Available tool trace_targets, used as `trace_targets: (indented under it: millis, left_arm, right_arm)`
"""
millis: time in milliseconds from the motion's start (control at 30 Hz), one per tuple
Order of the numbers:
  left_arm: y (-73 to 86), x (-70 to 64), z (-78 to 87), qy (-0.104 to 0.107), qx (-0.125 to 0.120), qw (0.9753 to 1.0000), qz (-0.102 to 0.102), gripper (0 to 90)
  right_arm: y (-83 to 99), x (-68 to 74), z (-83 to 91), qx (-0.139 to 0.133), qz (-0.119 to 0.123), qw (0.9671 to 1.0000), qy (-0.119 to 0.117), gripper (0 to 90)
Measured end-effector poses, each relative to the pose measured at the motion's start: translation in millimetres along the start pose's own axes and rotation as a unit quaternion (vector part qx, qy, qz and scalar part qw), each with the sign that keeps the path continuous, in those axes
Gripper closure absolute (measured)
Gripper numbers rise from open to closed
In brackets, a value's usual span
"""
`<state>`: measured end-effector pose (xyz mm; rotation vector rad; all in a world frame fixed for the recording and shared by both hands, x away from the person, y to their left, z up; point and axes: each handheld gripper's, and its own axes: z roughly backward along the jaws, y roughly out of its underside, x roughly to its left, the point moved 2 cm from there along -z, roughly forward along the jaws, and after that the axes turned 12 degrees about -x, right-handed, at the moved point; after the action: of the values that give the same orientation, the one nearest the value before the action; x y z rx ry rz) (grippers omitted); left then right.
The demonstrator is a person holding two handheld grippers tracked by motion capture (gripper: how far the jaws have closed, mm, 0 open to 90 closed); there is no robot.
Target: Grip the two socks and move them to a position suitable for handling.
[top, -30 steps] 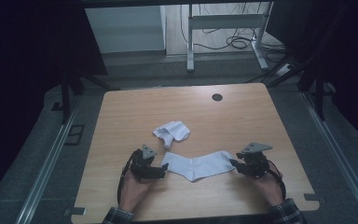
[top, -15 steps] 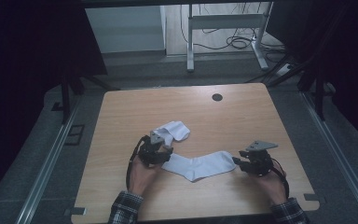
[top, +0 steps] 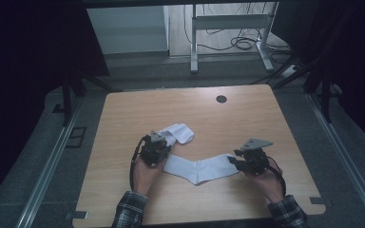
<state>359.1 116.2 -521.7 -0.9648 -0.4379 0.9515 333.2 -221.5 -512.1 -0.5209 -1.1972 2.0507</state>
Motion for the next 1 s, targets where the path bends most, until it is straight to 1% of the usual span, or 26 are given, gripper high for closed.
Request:
trace_targets:
  millis: [133, 233, 300, 367, 433, 500, 567, 633, 733, 800, 833, 867, 1000]
  left_arm:
    - [2.0, 7.6, 9.3, 0.008, -0.004, 0.9999, 0.010, 81.3]
    - [5.9, 12.9, 14.4, 0.007, -0.004, 0.9999, 0.013, 80.8]
    - [8.6, 16.0, 16.4, 0.007, -0.003, 0.9999, 0.014, 78.4]
    - [11.9, 19.8, 18.3, 0.003, -0.004, 0.9998, 0.019, 73.7]
    - [14.5, 22.6, 19.8, 0.001, -0.007, 0.9997, 0.022, 63.6]
    - [17.1, 24.2, 21.3, -0.004, -0.009, 0.9997, 0.023, 57.3]
    - [19.3, 25.8, 22.6, -0.004, -0.010, 0.9996, 0.026, 50.5]
    - [22.0, 27.2, 24.5, -0.002, -0.012, 0.9995, 0.030, 46.9]
    - [26.3, 28.4, 27.3, -0.001, -0.022, 0.9992, 0.033, 38.5]
    - [29.9, 27.9, 28.1, 0.005, -0.024, 0.9992, 0.032, 36.7]
    - [29.9, 27.9, 28.1, 0.005, -0.024, 0.9992, 0.032, 36.6]
    - [30.6, 27.9, 27.8, 0.006, -0.024, 0.9993, 0.028, 36.6]
    - [29.5, 26.5, 24.8, 0.016, -0.027, 0.9992, 0.025, 37.5]
  right_arm:
    - [-9.8, 7.4, -12.7, -0.001, 0.003, 0.9999, -0.016, 59.1]
    - [-16.8, 13.3, -24.7, -0.003, 0.005, 0.9996, -0.027, 59.7]
    - [-20.1, 16.8, -31.9, -0.001, 0.006, 0.9994, -0.034, 60.2]
    - [-23.8, 20.5, -40.3, 0.001, 0.009, 0.9991, -0.040, 60.6]
    - [-28.2, 25.0, -50.2, 0.001, 0.008, 0.9988, -0.048, 60.7]
    - [-32.4, 28.9, -58.9, 0.002, 0.009, 0.9985, -0.054, 60.7]
    - [-36.7, 32.7, -67.9, 0.002, 0.011, 0.9981, -0.061, 60.6]
    - [-41.2, 36.5, -76.9, 0.005, 0.019, 0.9977, -0.064, 60.4]
    - [-48.0, 40.5, -89.1, 0.005, 0.027, 0.9973, -0.068, 60.0]
    - [-55.0, 44.6, -102.2, 0.006, 0.033, 0.9968, -0.072, 59.6]
    - [-57.0, 45.6, -106.4, 0.008, 0.038, 0.9964, -0.075, 59.3]
    - [-57.0, 45.6, -106.4, 0.008, 0.038, 0.9964, -0.075, 59.3]
    - [-63.1, 50.4, -123.9, 0.008, 0.044, 0.9956, -0.082, 58.2]
